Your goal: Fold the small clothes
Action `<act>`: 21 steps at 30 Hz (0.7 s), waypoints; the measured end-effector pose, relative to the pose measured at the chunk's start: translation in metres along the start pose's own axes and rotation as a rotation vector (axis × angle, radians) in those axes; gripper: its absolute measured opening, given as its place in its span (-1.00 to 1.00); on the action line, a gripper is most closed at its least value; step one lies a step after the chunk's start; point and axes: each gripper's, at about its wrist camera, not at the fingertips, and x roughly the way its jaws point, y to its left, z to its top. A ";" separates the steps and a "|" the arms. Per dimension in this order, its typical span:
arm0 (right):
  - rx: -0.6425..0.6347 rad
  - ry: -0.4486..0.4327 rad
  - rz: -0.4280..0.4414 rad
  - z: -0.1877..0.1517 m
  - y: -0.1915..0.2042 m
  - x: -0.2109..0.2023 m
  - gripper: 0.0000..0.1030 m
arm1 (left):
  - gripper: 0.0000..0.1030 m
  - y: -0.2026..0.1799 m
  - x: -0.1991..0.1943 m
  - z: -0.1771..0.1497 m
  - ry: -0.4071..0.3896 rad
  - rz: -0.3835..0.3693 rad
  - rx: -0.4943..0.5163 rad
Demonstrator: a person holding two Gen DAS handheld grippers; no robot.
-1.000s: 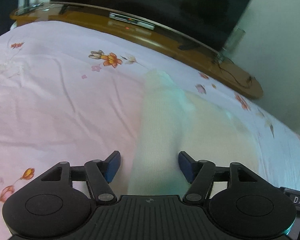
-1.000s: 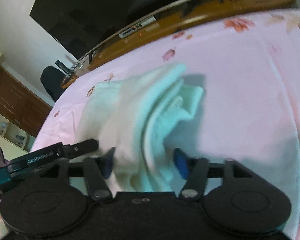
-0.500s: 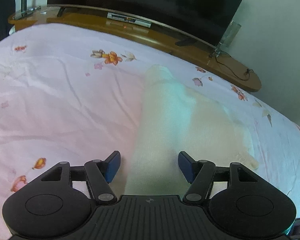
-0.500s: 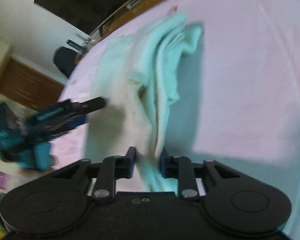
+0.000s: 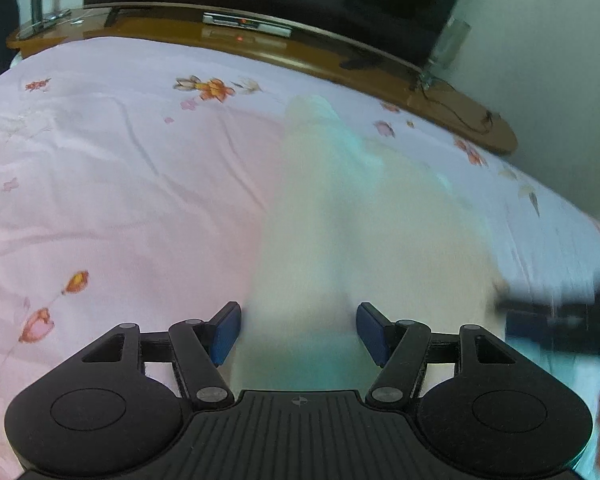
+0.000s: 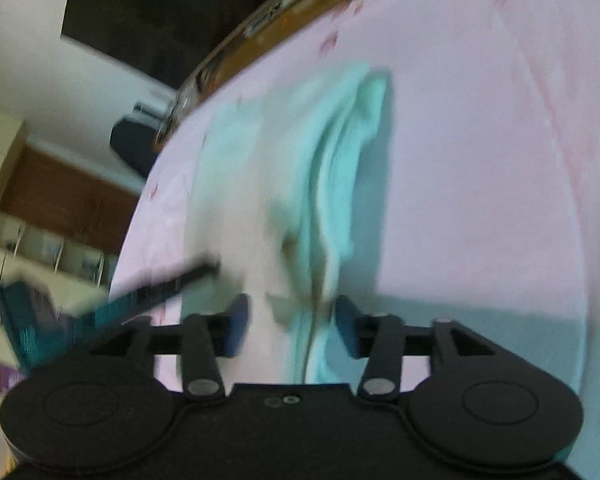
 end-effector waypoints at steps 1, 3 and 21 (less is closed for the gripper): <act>0.018 -0.017 0.005 0.007 -0.001 0.002 0.14 | 0.23 -0.002 0.001 -0.004 0.004 0.004 0.013; 0.067 -0.037 0.039 0.023 -0.006 0.011 0.15 | 0.23 -0.001 0.004 -0.009 0.005 0.008 0.008; -0.205 -0.216 -0.233 0.029 0.026 0.024 -0.19 | 0.35 -0.013 0.002 -0.010 -0.016 0.066 -0.055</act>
